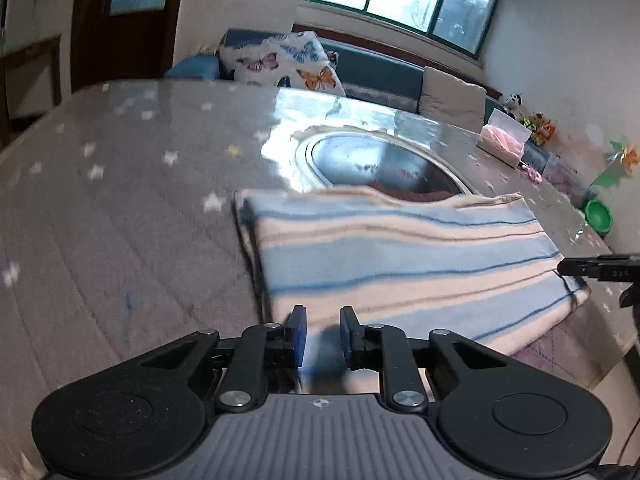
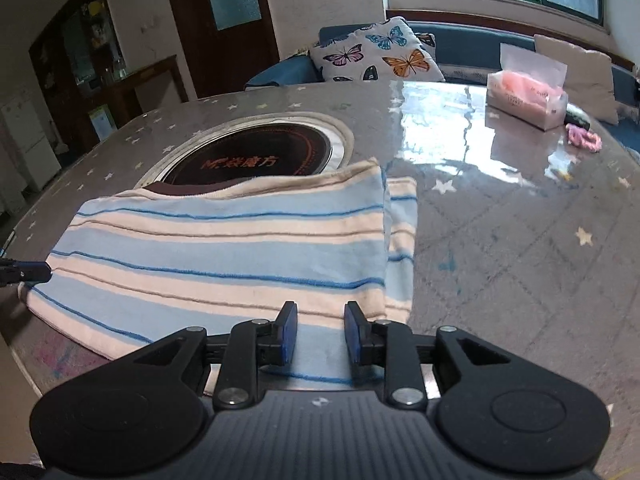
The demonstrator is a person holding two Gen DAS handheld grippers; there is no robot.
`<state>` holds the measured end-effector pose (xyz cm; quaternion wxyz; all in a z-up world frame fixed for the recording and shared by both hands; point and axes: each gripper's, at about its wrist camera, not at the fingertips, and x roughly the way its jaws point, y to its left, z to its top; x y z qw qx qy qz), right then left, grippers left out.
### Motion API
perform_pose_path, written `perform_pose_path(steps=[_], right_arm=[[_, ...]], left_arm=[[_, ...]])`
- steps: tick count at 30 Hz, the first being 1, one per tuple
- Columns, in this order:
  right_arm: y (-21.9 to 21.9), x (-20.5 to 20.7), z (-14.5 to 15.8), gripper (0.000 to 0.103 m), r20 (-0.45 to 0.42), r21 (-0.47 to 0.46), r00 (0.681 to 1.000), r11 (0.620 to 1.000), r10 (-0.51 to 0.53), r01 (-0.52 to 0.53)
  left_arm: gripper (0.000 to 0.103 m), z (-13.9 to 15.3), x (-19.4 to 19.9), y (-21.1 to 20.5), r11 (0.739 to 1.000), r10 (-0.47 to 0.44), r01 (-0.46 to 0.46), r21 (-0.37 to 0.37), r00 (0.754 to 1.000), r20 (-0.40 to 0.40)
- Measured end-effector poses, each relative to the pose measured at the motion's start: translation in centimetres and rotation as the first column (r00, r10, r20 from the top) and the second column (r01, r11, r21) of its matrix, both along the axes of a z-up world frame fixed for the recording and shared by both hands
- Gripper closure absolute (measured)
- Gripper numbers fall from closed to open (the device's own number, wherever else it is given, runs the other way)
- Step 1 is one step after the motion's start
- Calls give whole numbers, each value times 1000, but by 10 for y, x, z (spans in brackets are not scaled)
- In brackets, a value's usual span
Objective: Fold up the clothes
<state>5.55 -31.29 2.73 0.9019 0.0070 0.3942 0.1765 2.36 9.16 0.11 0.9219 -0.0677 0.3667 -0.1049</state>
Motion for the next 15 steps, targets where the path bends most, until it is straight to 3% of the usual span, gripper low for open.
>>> perform_pose_path(steps=[7, 15], right_arm=[[9, 21, 8, 76, 15, -2, 1000, 1000, 13, -13], [24, 50, 11, 71, 48, -2, 998, 999, 36, -36]], left_arm=[[82, 11, 42, -23, 999, -48, 47, 13, 998, 30], [82, -9, 85, -36, 998, -40, 42, 49, 998, -45]])
